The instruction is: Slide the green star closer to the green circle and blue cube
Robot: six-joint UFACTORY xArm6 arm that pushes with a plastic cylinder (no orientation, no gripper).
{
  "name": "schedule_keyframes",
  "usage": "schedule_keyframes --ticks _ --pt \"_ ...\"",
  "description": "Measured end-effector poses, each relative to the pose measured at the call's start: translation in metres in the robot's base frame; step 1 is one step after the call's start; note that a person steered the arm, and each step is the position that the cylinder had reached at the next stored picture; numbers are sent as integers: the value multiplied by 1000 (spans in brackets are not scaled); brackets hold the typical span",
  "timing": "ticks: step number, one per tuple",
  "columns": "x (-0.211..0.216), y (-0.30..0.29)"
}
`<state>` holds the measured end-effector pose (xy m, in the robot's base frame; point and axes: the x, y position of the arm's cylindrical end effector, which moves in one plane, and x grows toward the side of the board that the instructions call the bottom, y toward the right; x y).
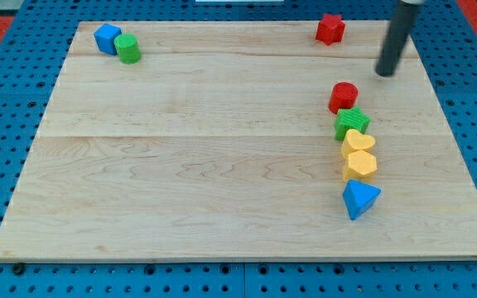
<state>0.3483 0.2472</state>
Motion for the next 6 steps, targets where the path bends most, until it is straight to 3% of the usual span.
schedule_keyframes --ticks 1,2,3,4,5,6 --pt "73 -55" --pt "79 -152" --pt "79 -164" --pt "79 -125" --pt "102 -157" --pt "112 -231"
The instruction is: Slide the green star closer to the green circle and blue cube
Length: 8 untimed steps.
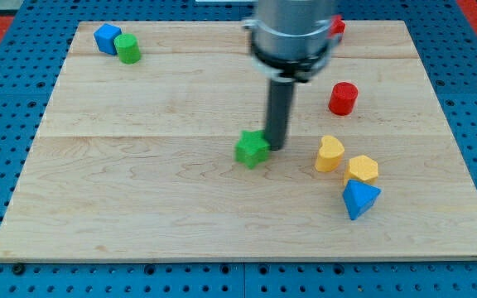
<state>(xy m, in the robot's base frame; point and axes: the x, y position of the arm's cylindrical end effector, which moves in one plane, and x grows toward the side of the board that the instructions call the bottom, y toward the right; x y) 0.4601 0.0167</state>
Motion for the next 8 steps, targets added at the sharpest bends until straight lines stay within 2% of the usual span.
schedule_keyframes --ticks 1,2,3,4,5,7,8 --pt "12 -63" --pt "27 -34" --pt "42 -99" --pt "36 -188" --pt "3 -202" --pt "-115 -219" --pt "-142 -220"
